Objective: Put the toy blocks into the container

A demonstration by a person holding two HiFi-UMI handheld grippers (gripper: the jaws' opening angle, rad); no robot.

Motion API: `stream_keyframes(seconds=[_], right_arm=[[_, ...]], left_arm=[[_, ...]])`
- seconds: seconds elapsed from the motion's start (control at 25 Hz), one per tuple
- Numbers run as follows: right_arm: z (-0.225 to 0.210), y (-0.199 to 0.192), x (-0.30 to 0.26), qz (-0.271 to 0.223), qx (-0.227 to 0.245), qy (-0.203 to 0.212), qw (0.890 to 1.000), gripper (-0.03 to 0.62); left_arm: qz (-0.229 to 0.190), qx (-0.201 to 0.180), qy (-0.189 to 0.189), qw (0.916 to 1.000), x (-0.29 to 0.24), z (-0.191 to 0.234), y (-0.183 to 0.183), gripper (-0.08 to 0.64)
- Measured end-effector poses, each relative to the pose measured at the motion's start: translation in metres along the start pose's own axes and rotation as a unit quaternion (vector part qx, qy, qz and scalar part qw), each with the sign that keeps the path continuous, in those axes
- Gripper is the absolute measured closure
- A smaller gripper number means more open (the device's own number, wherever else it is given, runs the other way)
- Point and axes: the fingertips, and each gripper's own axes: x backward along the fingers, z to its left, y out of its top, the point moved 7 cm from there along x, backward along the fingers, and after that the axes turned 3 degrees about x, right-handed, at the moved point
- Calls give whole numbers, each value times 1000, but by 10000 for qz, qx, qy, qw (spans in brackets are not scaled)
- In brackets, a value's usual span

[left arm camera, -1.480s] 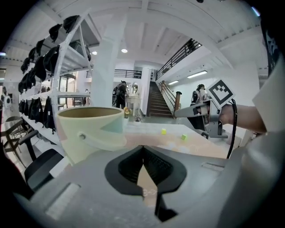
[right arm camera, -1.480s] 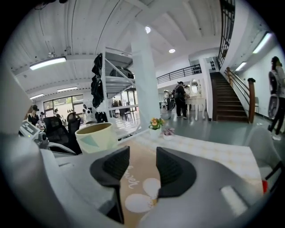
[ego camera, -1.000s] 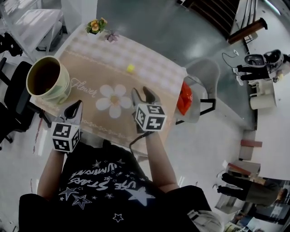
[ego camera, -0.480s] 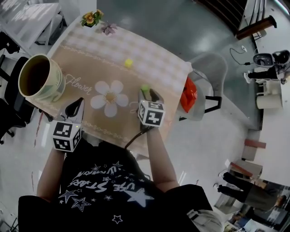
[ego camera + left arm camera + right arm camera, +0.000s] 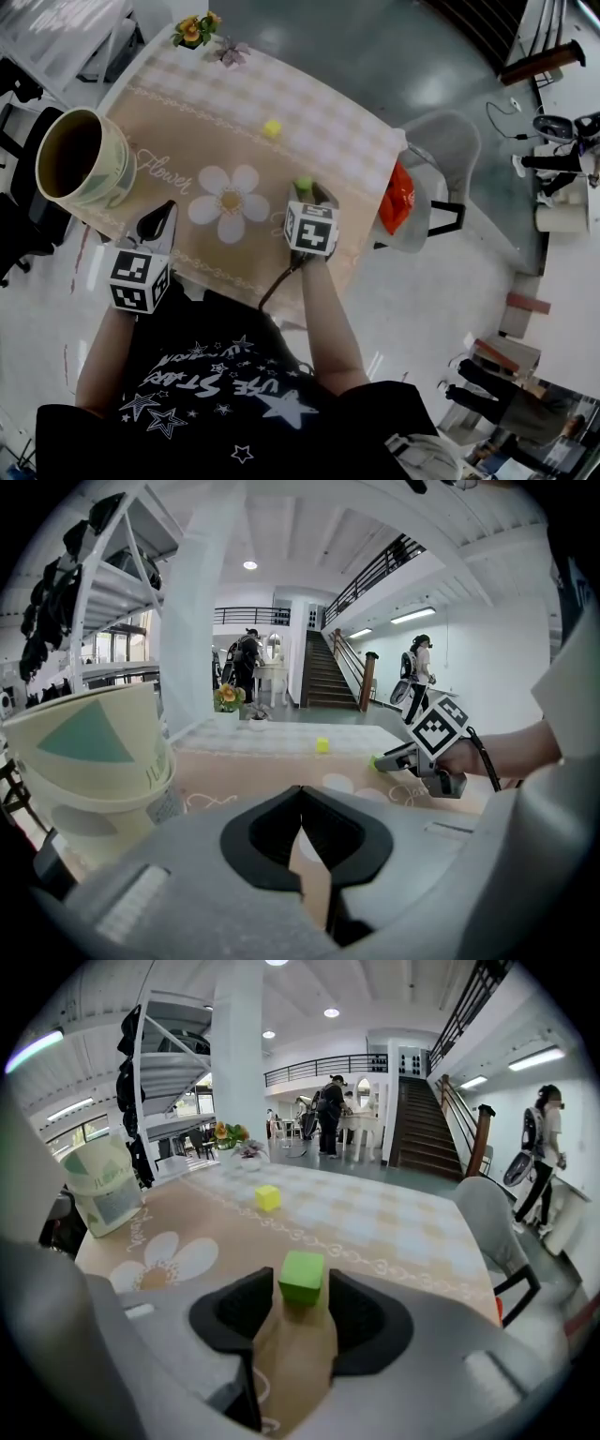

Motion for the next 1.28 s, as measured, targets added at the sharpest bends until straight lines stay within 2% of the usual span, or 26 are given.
stream_keyframes(seconds=[0.04,0.08,0.28,0.56,0.92,1.28], right_arm=[[0,-1,-1,54,6,-32,10000,410],[0,-2,0,98,0,-64,9999,449],[3,1,5,74,-54,-9,10000,451],[25,23,20,-223,82,91,9997,453],[84,74,35,-718,401,434,9957,453],[173,134,53,-1293,784,1202,9812,453]], left_arm=[[1,4,-4,10000,0,0,0,550],[5,5,-9,10000,-1,1,0,550],[-12,49,-36,10000,3,5,-1,550],[-240,145,32,9996,17,21,3,550],[-551,383,278,9974,51,58,8,550],[-758,641,580,9934,92,97,-1,550]])
